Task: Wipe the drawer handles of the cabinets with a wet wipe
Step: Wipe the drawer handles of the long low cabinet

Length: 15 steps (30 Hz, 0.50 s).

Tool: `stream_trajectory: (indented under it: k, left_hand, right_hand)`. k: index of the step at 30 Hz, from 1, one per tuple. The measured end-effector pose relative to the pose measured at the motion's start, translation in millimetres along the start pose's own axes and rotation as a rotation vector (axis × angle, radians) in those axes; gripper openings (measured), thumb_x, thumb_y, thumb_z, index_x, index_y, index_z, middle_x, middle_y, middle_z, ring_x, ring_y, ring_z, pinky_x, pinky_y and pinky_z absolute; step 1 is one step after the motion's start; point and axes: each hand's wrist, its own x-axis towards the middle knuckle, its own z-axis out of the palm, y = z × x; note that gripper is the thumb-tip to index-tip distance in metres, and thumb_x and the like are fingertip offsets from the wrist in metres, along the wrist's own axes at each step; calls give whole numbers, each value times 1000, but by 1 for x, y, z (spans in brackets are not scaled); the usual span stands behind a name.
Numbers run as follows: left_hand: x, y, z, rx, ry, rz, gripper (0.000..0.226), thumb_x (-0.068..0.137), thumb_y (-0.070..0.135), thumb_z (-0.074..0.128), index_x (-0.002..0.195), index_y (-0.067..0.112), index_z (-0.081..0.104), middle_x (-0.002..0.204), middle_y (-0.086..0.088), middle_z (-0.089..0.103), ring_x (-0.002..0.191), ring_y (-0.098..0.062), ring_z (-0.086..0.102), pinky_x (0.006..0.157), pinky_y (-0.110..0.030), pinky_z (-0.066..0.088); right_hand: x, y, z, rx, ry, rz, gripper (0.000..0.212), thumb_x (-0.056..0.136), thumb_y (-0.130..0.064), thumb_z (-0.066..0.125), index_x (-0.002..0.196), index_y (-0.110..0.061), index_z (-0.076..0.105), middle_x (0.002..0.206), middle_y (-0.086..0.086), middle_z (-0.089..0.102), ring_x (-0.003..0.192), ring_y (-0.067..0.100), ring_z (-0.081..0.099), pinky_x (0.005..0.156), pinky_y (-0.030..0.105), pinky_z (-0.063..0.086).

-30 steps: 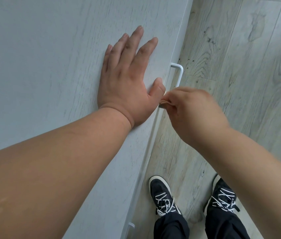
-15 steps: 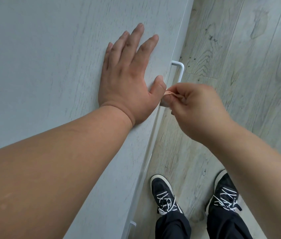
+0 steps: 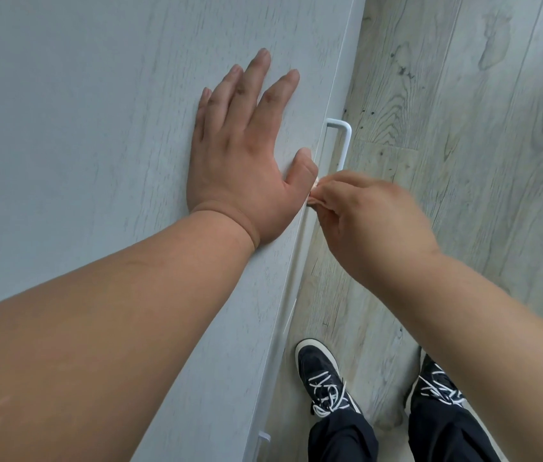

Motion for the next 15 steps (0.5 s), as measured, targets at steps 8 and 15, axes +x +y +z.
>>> stream_trajectory:
  k: [8, 15]
  left_hand:
    - [0, -1, 0, 3, -13, -3, 74, 89, 48, 46, 159, 25, 38, 171, -2, 26, 156, -30, 22, 126, -54, 19]
    - [-1, 0, -1, 11, -33, -10, 74, 90, 48, 46, 160, 27, 35, 172, -1, 23, 158, -28, 19, 128, -52, 15]
  right_hand:
    - [2, 14, -5, 120, 36, -94, 15, 100, -19, 62, 96, -18, 77, 88, -10, 71, 74, 19, 68, 60, 28, 50]
    - [26, 20, -19, 65, -106, -143, 16, 97, -19, 56, 88, -13, 68, 78, -5, 60, 71, 19, 56, 60, 31, 40]
